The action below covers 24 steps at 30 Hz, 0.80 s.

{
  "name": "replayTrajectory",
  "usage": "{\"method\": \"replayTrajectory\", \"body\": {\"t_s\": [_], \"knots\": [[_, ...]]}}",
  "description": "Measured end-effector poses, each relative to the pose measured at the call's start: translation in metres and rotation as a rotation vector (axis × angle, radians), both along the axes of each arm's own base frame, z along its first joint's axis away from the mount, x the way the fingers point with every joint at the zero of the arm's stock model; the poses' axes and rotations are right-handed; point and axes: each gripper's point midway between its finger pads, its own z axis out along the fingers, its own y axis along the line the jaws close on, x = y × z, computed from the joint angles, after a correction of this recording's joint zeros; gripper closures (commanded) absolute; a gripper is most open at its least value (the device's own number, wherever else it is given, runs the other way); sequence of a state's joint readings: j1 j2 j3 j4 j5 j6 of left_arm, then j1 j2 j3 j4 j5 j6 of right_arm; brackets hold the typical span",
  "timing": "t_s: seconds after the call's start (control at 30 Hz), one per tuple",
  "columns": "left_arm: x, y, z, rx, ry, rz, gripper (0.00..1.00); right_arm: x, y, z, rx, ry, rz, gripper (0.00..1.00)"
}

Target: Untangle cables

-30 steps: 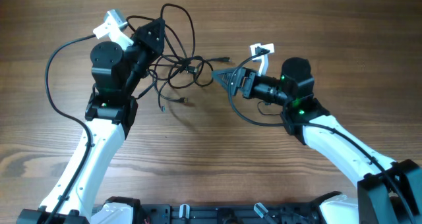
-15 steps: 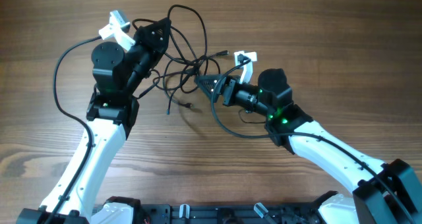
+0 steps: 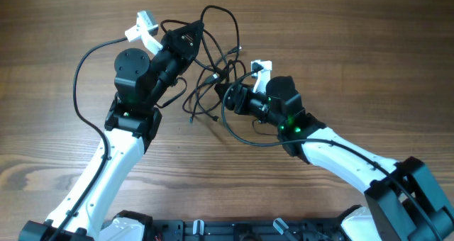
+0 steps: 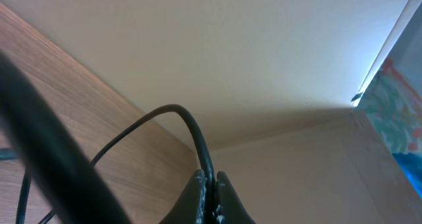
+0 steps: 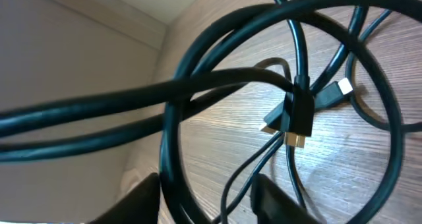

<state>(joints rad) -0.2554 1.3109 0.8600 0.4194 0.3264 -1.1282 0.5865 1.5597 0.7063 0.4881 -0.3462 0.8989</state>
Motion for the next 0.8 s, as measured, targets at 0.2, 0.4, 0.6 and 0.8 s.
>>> {"method": "replayTrajectory", "body": {"t_s": [0.2, 0.4, 0.6, 0.8], "knots": [[0.001, 0.001, 0.0, 0.0, 0.0, 0.007, 0.96, 0.002, 0.001, 0.006, 0.015, -0.022, 0.0, 0.59], [0.001, 0.002, 0.0, 0.0, 0.0, 0.015, 0.96, 0.003, 0.002, 0.01, 0.023, -0.04, 0.001, 0.96], [0.001, 0.002, 0.0, 0.001, 0.0, 0.016, 0.96, 0.003, 0.002, 0.011, 0.025, -0.043, 0.001, 0.96], [0.008, 0.021, -0.027, 0.056, 0.094, 0.105, 0.59, 0.004, 0.004, 0.017, 0.043, -0.066, 0.008, 0.96]]}}
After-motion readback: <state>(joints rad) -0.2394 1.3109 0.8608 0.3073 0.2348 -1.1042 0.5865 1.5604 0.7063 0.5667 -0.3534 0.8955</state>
